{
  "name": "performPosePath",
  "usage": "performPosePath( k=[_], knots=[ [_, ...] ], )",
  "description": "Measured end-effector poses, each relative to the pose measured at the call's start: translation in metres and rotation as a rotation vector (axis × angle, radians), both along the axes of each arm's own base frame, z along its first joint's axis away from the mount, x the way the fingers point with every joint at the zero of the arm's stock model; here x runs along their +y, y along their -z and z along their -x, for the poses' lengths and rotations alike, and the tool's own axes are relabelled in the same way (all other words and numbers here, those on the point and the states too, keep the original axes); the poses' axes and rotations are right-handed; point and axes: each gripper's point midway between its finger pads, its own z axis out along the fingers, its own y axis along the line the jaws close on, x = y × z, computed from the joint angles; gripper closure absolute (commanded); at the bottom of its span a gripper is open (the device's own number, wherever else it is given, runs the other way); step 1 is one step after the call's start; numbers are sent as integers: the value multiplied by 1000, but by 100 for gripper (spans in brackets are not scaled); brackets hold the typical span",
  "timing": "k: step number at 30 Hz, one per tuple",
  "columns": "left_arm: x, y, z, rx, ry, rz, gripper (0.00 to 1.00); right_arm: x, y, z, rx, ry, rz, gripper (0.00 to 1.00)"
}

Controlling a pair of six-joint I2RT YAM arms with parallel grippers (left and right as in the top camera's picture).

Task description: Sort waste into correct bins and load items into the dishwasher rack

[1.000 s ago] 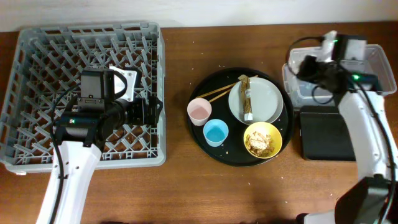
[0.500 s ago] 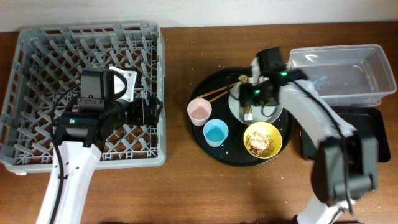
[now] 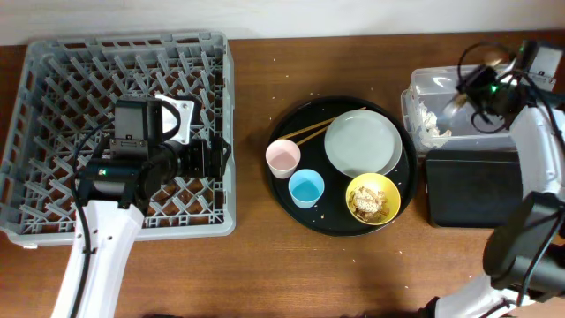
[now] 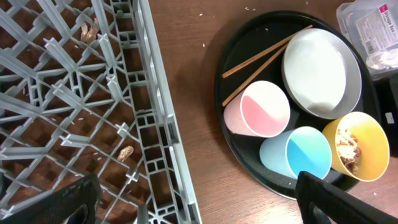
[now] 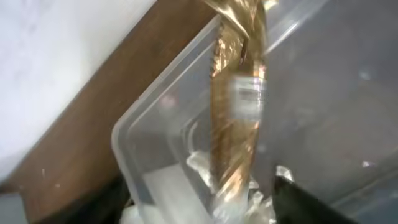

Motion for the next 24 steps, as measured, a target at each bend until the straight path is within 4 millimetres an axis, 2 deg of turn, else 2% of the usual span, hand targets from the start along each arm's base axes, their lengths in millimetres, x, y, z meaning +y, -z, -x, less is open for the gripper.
performPosePath(
  k=[1,2,3,4,5,6,7,8,9,10,11,12,14,15,16,17,18,20,22,23,24],
  knots=[
    [0,2,2,12,0,-1,1,16,0,10,19,-95,-30,21],
    [1,6,9,47,0,-5,1,43,-14,29,33,-197,-97,26],
    [1,8,12,59,0,-6,1,63,-46,40,-26,-268,-106,33],
    [1,8,12,62,0,-6,1,102,-82,68,-55,-388,-102,40],
    [1,8,12,60,0,-6,1,126,-92,81,-49,-461,-102,44],
    [1,8,12,62,0,-6,1,157,-91,99,-2,-548,-118,48],
    [1,1,12,42,0,-4,1,211,-81,118,64,-702,-147,48],
    [1,-11,12,11,0,-1,1,236,-66,132,136,-776,-122,48],
    [1,-35,11,-58,0,5,1,274,-42,152,217,-893,-68,48],
    [4,-66,15,-147,-9,5,1,296,-18,168,286,-965,-7,48],
    [8,-93,25,-228,-37,7,1,308,7,179,343,-1000,61,49],
    [12,-102,30,-246,-70,13,1,311,27,176,363,-984,131,52],
    [17,-94,39,-177,-143,42,1,311,65,169,411,-942,198,63],
    [17,-93,39,-170,-146,50,1,309,73,167,421,-927,205,75],
    [13,-90,42,-145,-138,73,1,308,84,166,440,-918,212,91],
    [10,-90,43,-139,-130,90,1,308,90,166,449,-907,210,96],
    [7,-91,44,-134,-119,104,1,306,96,169,468,-904,210,96],
    [4,-89,43,-124,-108,114,1,302,94,177,507,-907,208,96],
    [-2,-80,38,-85,-88,134,1,298,79,181,512,-918,204,96],
    [-7,-76,36,-62,-72,150,1,296,64,184,506,-935,186,96],
    [-21,-62,26,5,-25,205,1,289,12,169,356,-936,147,96]
  ],
)
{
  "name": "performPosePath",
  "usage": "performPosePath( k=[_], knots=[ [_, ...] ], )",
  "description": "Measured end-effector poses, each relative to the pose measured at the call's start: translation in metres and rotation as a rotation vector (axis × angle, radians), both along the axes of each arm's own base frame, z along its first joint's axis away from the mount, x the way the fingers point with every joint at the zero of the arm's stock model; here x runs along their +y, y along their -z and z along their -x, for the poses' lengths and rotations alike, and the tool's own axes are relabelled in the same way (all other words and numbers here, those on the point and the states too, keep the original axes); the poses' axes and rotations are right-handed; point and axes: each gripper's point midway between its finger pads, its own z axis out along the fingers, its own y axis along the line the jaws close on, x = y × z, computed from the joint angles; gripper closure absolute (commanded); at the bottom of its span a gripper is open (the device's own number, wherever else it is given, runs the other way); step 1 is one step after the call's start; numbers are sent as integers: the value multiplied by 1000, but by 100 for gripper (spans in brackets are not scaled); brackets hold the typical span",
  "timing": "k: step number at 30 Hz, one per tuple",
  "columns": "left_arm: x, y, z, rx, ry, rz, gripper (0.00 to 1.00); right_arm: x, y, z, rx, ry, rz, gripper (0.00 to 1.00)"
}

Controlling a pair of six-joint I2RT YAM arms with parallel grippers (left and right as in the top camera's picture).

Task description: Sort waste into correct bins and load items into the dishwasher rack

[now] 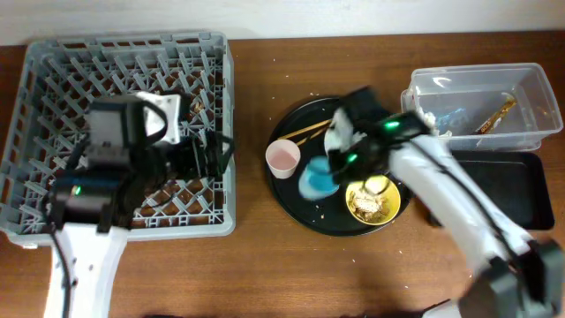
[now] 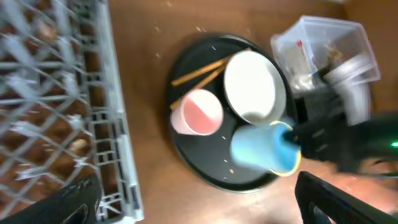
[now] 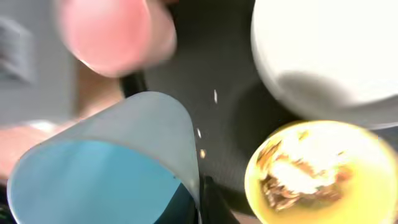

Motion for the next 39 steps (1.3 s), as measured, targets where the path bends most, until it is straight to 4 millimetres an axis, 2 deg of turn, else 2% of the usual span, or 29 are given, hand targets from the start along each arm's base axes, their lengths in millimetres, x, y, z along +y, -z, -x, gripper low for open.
performPosePath(
  k=[1,2,3,4,5,6,7,8,9,10,11,14,17,18,21,23,24,26,27,29,30,32,33,34,35,36,38,39],
  knots=[
    [-15,-1,-5,4,64,74,1,-8,-53,-12,-117,2,-117,96],
    [-31,-11,-7,-31,146,153,1,-12,-110,-20,-255,-65,-346,96],
    [-58,-37,-2,-99,312,296,1,-14,-139,-19,-335,-122,-456,96],
    [-70,-51,4,-138,404,371,1,-2,-164,-12,-390,-219,-591,96],
    [-82,-72,16,-188,528,466,1,11,-181,-2,-414,-309,-700,96],
    [-87,-82,27,-199,597,522,1,28,-202,9,-469,-437,-813,96],
    [-90,-91,37,-202,661,577,1,40,-213,16,-503,-516,-861,96],
    [-92,-96,45,-198,701,614,1,61,-224,28,-541,-626,-908,96],
    [-93,-101,52,-194,739,649,6,71,-229,36,-556,-683,-933,96],
    [-94,-107,61,-188,782,691,18,78,-234,39,-586,-726,-943,96],
    [-94,-111,66,-185,810,716,23,82,-237,40,-602,-746,-950,96],
    [-95,-115,72,-186,845,740,24,91,-245,40,-640,-792,-976,96],
    [-108,-115,80,-186,890,732,35,95,-246,44,-608,-785,-993,96],
    [-108,-115,79,-191,892,729,35,95,-246,44,-603,-781,-994,96],
    [-109,-115,74,-222,885,704,8,94,-244,43,-586,-762,-987,96],
    [-110,-119,72,-270,902,689,6,95,-242,44,-572,-758,-987,96],
    [-110,-120,71,-274,902,688,9,95,-242,44,-571,-758,-987,96],
    [-110,-120,71,-278,904,687,32,95,-242,44,-572,-758,-986,96],
    [-110,-121,71,-277,903,687,33,95,-241,43,-573,-756,-984,71],
    [-110,-119,69,-277,892,680,33,95,-241,43,-571,-754,-984,56],
    [-110,-117,66,-276,873,666,33,95,-240,41,-573,-747,-975,45],
    [-108,-106,49,-270,773,597,33,90,-234,30,-566,-678,-929,36],
    [-101,-91,37,-215,669,550,33,65,-222,8,-535,-526,-854,36],
    [-84,-72,20,-155,524,471,33,45,-216,-9,-541,-430,-806,35],
    [-52,-32,11,-15,311,341,33,18,-196,-19,-463,-270,-724,34],
    [-12,0,2,72,122,200,33,0,-180,-20,-399,-164,-656,32],
    [62,38,-1,177,-176,-53,32,-29,-139,-12,-258,-1,-467,29],
    [93,49,7,243,-306,-135,33,-37,-129,-9,-230,35,-405,29]
  ],
)
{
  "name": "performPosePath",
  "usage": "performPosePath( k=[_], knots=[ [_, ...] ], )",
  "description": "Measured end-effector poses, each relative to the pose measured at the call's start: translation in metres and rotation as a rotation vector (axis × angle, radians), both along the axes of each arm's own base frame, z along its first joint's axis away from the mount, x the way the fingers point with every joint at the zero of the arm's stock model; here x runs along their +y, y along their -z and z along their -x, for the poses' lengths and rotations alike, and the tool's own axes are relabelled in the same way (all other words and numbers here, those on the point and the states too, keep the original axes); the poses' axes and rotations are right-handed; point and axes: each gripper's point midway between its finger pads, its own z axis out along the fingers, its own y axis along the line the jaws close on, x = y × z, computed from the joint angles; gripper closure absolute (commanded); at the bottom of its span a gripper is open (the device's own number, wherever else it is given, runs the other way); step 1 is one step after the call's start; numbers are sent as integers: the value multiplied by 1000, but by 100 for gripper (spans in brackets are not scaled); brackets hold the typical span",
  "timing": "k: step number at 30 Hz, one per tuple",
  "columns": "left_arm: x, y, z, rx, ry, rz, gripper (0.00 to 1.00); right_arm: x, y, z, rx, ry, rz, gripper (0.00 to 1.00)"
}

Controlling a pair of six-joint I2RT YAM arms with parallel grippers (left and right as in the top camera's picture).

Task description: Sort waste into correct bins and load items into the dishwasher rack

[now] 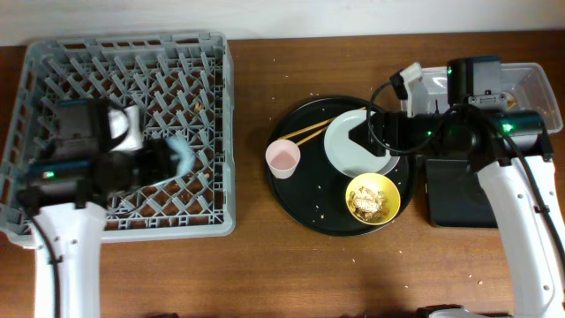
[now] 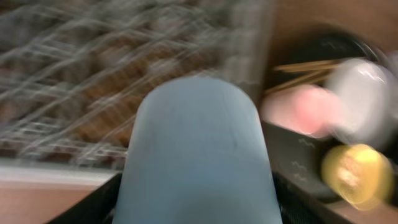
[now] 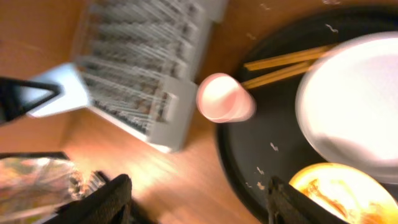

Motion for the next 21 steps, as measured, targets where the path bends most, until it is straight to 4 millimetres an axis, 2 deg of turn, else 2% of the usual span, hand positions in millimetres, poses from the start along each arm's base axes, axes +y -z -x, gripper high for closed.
performPosePath(
  k=[1,3,5,6,8,9,10,11,13,15,16,17,19,20,21],
  knots=[
    [46,8,8,54,-176,-109,32,-7,8,2,26,25,46,29],
    [108,16,14,101,-415,-220,32,-16,15,3,45,54,100,29],
    [136,36,1,139,-496,-242,32,-18,16,4,46,60,113,29],
    [146,60,-13,183,-507,-242,28,-18,16,3,45,62,115,29],
    [152,103,-29,277,-498,-232,21,-19,16,3,44,63,117,28],
    [154,110,-32,283,-499,-232,16,-19,16,3,44,64,118,28],
    [154,114,-31,297,-501,-233,4,-19,16,3,44,64,119,28],
    [154,117,-31,309,-502,-231,1,-19,16,3,45,65,118,28],
    [151,118,-29,320,-500,-217,1,-19,16,3,45,64,119,28],
    [144,119,-32,313,-487,-157,8,-12,17,5,43,44,123,29],
    [141,117,-31,320,-481,-133,11,-5,18,7,45,20,127,30],
    [137,114,-30,325,-459,-115,11,7,24,9,55,-19,132,39],
    [125,93,-39,288,-372,-63,11,39,47,0,50,-102,139,43],
    [112,76,-42,238,-293,-23,8,57,66,-8,49,-143,164,49],
    [95,53,-47,152,-198,7,4,66,81,-19,35,-140,208,51]
  ],
)
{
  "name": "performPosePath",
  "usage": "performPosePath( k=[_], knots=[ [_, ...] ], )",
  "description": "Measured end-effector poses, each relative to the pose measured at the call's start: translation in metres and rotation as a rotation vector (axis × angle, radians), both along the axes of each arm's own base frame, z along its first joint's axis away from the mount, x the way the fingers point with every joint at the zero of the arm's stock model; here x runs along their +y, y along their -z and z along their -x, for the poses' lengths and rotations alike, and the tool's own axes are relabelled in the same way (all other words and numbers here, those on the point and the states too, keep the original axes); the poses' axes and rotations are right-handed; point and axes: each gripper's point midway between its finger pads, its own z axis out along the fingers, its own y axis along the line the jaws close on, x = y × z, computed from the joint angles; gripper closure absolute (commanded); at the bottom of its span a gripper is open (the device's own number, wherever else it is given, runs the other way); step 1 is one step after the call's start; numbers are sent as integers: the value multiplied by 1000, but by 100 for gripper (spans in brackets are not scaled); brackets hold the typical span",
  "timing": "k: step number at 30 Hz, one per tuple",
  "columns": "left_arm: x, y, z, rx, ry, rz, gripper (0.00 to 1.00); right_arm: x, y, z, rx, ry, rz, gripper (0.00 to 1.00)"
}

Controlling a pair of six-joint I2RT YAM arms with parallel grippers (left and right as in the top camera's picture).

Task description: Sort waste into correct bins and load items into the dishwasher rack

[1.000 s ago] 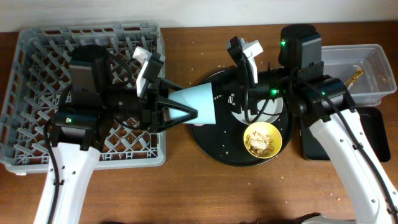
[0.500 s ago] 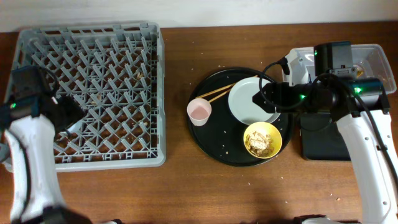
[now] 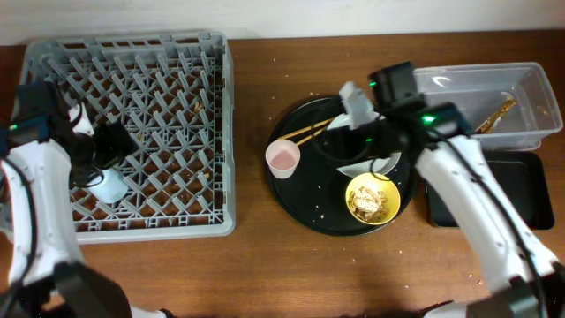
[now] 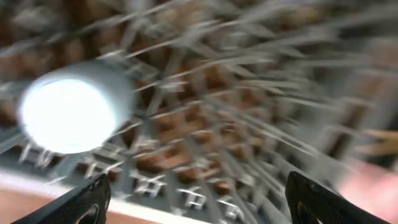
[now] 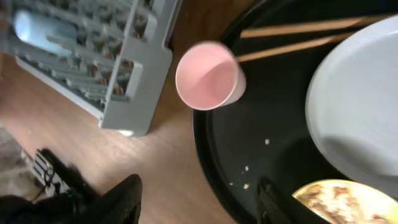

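A blue cup stands upside down in the front-left of the grey dishwasher rack; its base shows in the left wrist view. My left gripper hovers just above it, open and empty. On the black tray are a pink cup, chopsticks, a white plate and a yellow bowl with food scraps. My right gripper is open over the tray, right of the pink cup, nothing between its fingers.
A clear bin with wrappers stands at the back right, a black bin in front of it. Crumbs lie in the rack and on the tray. Bare wood separates rack and tray.
My left gripper, then shut on the blue cup above the rack, has let it go; the cup now stands upside down in the rack. My right gripper moved left over the tray.
My right gripper held a golden wrapper over the clear bin while the blue cup stood on the tray. Then the wrapper lay in the bin and that gripper was at the blue cup. Later my left gripper held the cup over the rack, where it now stands.
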Motion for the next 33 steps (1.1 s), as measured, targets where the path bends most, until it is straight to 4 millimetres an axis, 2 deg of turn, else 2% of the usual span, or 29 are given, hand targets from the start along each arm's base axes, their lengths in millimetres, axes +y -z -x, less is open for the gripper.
performPosePath(
  k=[1,2,3,4,5,6,7,8,9,10,11,12,13,14,16,17,20,21,22,24,27,28,29,30,31,33],
  knots=[
    [-20,-26,0,-89,89,14,3,11,19,-14,-14,9,47,52],
    [-49,-60,5,-199,196,34,2,23,56,-28,11,20,108,53],
    [-69,-85,13,-278,269,47,1,35,95,-40,31,28,148,63],
    [-84,-94,21,-299,317,77,1,39,117,-44,50,29,173,76],
    [-104,-95,26,-295,376,131,1,42,133,-48,66,48,183,89],
    [-115,-97,26,-302,410,157,1,41,144,-48,81,53,202,96],
    [-131,-101,28,-318,459,203,1,38,153,-47,105,76,219,96],
    [-146,-105,30,-332,502,241,1,37,154,-46,112,79,224,96],
    [-154,-109,30,-348,531,265,1,27,151,-33,167,81,250,96],
    [-168,-114,30,-373,574,298,1,19,130,-28,169,92,234,96],
    [-175,-120,30,-399,600,333,1,15,98,-24,157,82,163,96],
    [-187,-134,28,-458,647,410,1,7,28,-23,48,22,-22,96],
    [-199,-145,28,-502,695,504,1,-1,-34,-20,-84,-29,-155,96],
    [-208,-152,29,-524,732,574,1,1,-88,-2,-212,-150,-297,96],
    [-236,-166,33,-560,849,735,1,20,-144,39,-330,-388,-527,96],
    [-269,-175,48,-559,977,873,1,25,-152,46,-338,-441,-583,96],
    [-300,-187,71,-569,1112,953,2,44,-171,61,-410,-576,-668,96],
    [-312,-191,82,-561,1164,989,9,50,-173,65,-422,-606,-678,96],
    [-315,-196,85,-583,1195,1010,16,53,-175,65,-439,-617,-678,96],
    [-322,-206,98,-600,1260,1074,23,56,-179,62,-471,-626,-677,96],
    [-326,-206,102,-593,1275,1087,23,56,-181,62,-486,-633,-681,96],
    [-326,-206,102,-592,1276,1088,28,57,-182,62,-490,-635,-682,95],
    [-327,-206,103,-591,1278,1089,33,57,-182,62,-491,-634,-682,82],
    [-327,-205,102,-591,1277,1081,33,57,-183,62,-483,-631,-687,53],
    [-328,-204,102,-589,1275,1074,34,57,-182,61,-474,-622,-687,44],
    [-330,-196,96,-579,1253,1019,35,57,-182,60,-466,-614,-686,40]
  ],
)
